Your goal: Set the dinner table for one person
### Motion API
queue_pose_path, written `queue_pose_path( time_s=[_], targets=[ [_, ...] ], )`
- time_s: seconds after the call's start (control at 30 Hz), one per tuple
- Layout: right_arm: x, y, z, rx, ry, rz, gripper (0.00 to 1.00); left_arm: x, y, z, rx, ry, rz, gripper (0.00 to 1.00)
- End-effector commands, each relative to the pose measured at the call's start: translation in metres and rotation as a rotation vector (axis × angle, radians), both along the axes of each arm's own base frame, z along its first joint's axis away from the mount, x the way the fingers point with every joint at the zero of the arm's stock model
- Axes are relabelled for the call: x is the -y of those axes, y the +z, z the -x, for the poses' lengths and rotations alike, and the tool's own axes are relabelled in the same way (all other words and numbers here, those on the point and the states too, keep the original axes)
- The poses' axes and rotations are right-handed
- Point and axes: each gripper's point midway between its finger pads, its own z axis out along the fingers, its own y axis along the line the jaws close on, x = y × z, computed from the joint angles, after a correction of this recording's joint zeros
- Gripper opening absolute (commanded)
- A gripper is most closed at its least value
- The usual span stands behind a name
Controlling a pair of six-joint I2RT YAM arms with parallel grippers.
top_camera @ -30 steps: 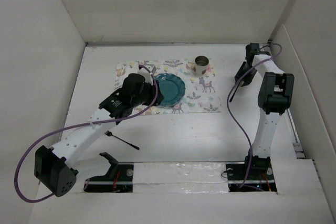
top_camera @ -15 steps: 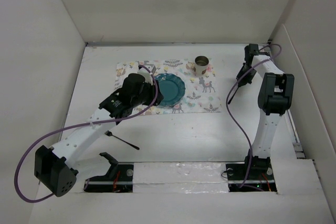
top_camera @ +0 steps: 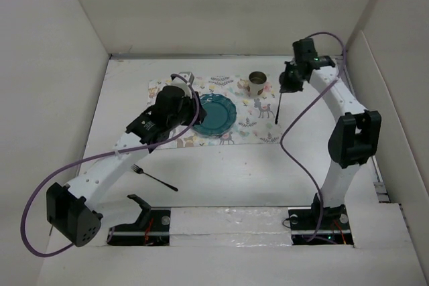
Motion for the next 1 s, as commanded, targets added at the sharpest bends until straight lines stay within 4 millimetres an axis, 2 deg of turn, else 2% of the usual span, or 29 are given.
queue_pose_path(
  time_s=[0.0,0.1,0.23,0.37,0.67,0.73,0.97],
  targets=[
    [-0.073,-0.025,0.033,-0.086,0.236,-0.042,0.00,-0.008,0.033,-0.013,0.053,0.078,0.071,0.30],
    [-0.103,-0.041,0.036,-0.101,0.286,-0.058,0.00,-0.006,0.033,-0.013,0.051,0.076,0.084,0.30],
    [-0.131,-0.049,0.030,-0.092,0.309,-0.083,0.00,-0.006,0.031,-0.009,0.036,0.079,0.097,0.30],
    [-0.146,-0.064,0.020,-0.102,0.293,-0.069,0.00,-0.010,0.024,0.000,0.021,0.084,0.109,0.30],
    [-0.143,-0.102,-0.004,-0.131,0.184,-0.025,0.00,-0.020,0.016,0.012,0.006,0.099,0.107,0.30],
    [-0.142,-0.104,-0.012,-0.118,0.165,-0.007,0.00,-0.020,0.014,0.013,0.000,0.098,0.104,0.30],
    [-0.145,-0.107,-0.018,-0.104,0.161,-0.015,0.00,-0.022,0.010,0.017,-0.006,0.097,0.100,0.30]
  ],
)
